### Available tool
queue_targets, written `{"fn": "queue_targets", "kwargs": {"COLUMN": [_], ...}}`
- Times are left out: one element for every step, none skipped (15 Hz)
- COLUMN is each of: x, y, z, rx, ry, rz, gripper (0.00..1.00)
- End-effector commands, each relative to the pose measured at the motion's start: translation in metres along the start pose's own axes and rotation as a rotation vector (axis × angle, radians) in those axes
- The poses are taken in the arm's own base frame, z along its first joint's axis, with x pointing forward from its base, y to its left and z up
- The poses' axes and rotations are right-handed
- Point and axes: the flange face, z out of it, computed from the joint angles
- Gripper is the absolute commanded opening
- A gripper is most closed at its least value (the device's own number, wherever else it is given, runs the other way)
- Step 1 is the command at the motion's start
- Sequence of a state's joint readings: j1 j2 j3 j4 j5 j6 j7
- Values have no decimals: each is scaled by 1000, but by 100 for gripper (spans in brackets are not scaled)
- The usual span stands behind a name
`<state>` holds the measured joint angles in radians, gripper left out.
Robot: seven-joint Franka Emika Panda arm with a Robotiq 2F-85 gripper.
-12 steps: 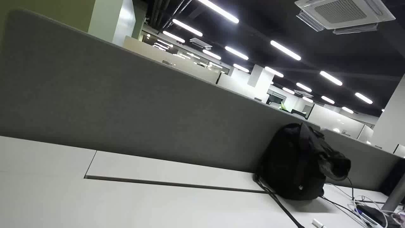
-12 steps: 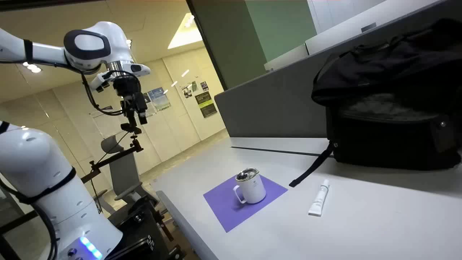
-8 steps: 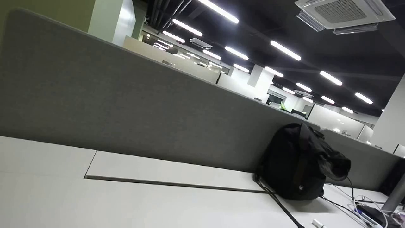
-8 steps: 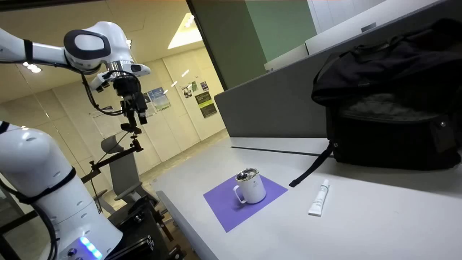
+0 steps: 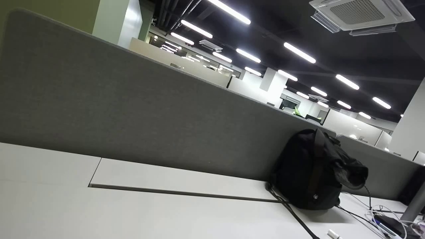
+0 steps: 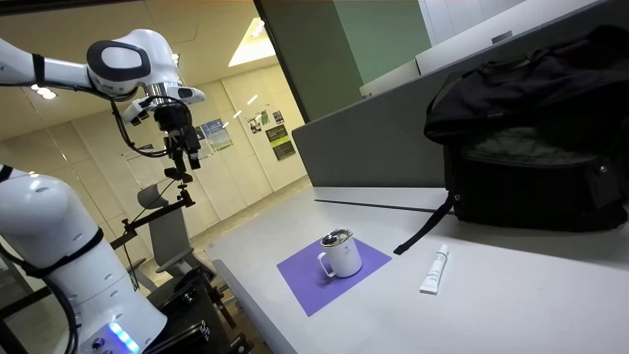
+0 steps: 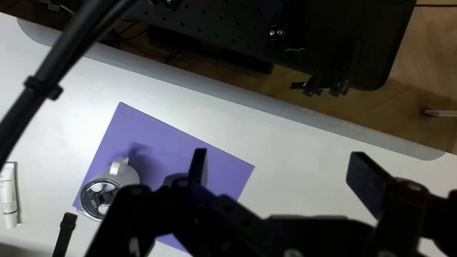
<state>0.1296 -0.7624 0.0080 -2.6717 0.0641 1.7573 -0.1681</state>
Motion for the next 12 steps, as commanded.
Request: {"fn": "queue_targets", "kwargs": {"x": [0, 0, 0, 6, 12, 21, 28, 36, 44, 51, 60, 67], "y": [0, 0, 0, 9, 17, 29, 39, 52, 64, 76, 89, 101], "z": [0, 0, 0, -2, -5, -8, -10, -9, -8, -5, 0, 4], "rx": [0, 0, 0, -25, -28, -68, -99, -142, -171, -199, -224, -256], "ry": [-1, -1, -1, 38, 59, 102, 130, 159, 180, 192, 200, 209], "rz": [0, 0, 0, 16, 8, 13, 4, 3, -1, -1, 5, 11], "gripper": [100, 100, 100, 100, 100, 100, 100, 100, 100, 100, 100, 75]}}
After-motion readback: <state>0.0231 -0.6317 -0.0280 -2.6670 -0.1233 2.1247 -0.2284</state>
